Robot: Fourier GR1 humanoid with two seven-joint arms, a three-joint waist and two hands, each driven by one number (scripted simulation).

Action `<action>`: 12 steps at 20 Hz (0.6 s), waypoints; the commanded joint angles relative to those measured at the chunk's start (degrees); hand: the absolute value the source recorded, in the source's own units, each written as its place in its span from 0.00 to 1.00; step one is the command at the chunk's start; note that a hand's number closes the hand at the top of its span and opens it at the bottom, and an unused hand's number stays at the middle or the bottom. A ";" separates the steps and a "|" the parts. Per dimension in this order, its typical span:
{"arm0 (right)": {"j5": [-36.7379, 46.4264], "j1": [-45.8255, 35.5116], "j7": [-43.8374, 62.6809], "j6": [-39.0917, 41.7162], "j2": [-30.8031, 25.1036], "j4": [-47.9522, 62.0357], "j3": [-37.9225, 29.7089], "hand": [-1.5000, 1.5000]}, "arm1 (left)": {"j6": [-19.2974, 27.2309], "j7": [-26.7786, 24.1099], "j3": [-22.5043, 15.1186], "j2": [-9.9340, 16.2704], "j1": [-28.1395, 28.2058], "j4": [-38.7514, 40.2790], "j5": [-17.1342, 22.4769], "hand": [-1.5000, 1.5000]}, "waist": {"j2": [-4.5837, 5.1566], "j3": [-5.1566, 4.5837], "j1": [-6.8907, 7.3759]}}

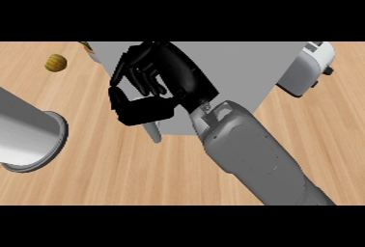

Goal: Pick up the wine, place it into the cabinet and close the cabinet

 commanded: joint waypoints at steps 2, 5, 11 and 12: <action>0.71 -2.11 -5.36 2.24 -3.60 9.43 -5.69 1.00 | 4.27 3.06 -3.16 -0.82 -5.76 -0.07 -2.27 0.00 | 1.32 0.22 -0.45; 0.49 -0.53 -7.02 3.63 -6.70 9.42 -6.97 1.00 | 3.83 2.26 -5.30 -2.38 -5.20 0.15 -3.97 0.00 | 1.26 0.22 -0.23; -0.23 -3.71 -8.21 4.89 -9.13 12.07 -9.98 1.00 | 7.18 3.29 -8.05 -3.66 -9.78 2.20 -5.89 0.00 | 1.76 0.21 -0.48; -0.86 -3.99 -8.37 5.73 -9.34 11.20 -9.90 1.00 | 7.38 1.97 -9.26 -4.98 -11.35 4.38 -7.31 0.00 | 1.82 0.15 -1.37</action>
